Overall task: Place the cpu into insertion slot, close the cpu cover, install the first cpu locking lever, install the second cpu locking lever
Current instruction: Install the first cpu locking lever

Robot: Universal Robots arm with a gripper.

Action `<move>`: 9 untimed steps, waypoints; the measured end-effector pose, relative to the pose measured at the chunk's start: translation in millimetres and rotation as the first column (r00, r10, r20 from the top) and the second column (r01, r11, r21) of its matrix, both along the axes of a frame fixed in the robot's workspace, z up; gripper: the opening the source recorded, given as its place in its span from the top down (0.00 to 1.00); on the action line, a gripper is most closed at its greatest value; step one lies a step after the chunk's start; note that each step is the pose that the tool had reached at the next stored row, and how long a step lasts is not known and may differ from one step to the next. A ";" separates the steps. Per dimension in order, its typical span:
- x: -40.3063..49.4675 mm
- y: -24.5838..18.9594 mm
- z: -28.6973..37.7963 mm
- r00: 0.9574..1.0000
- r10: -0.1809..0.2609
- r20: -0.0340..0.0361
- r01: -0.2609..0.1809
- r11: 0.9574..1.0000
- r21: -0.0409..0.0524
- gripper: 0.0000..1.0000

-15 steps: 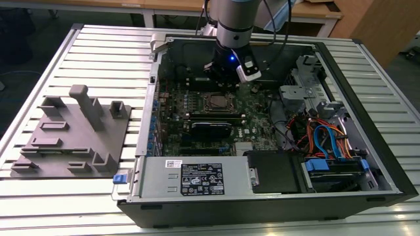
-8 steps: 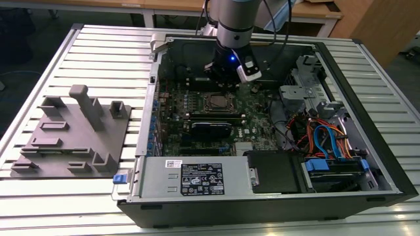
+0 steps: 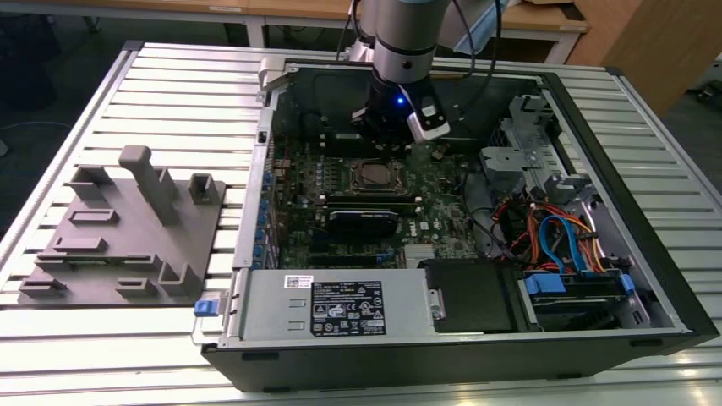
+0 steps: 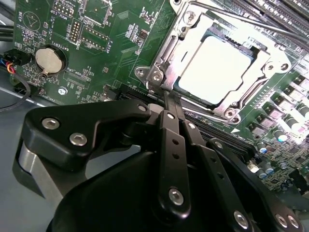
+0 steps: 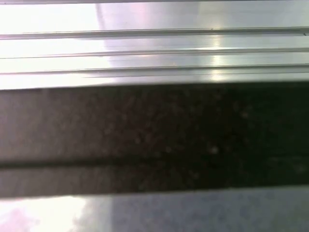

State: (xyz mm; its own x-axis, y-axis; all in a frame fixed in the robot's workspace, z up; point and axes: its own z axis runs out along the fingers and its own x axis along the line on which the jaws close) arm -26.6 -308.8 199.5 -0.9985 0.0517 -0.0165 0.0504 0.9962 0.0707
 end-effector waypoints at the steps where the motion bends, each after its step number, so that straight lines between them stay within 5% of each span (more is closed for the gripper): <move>1: -0.2 0.0 0.0 1.000 0.000 0.000 0.000 1.000 0.000 0.90; 5: -0.3 0.1 -0.1 1.000 0.000 0.000 0.000 1.000 -0.001 0.90; 9: -0.4 -0.1 -1.3 1.000 0.000 0.000 0.000 1.000 -0.012 0.90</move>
State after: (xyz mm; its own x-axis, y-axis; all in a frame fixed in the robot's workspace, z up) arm -27.0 -308.9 198.3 -0.9985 0.0516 -0.0167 0.0505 0.9970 0.0584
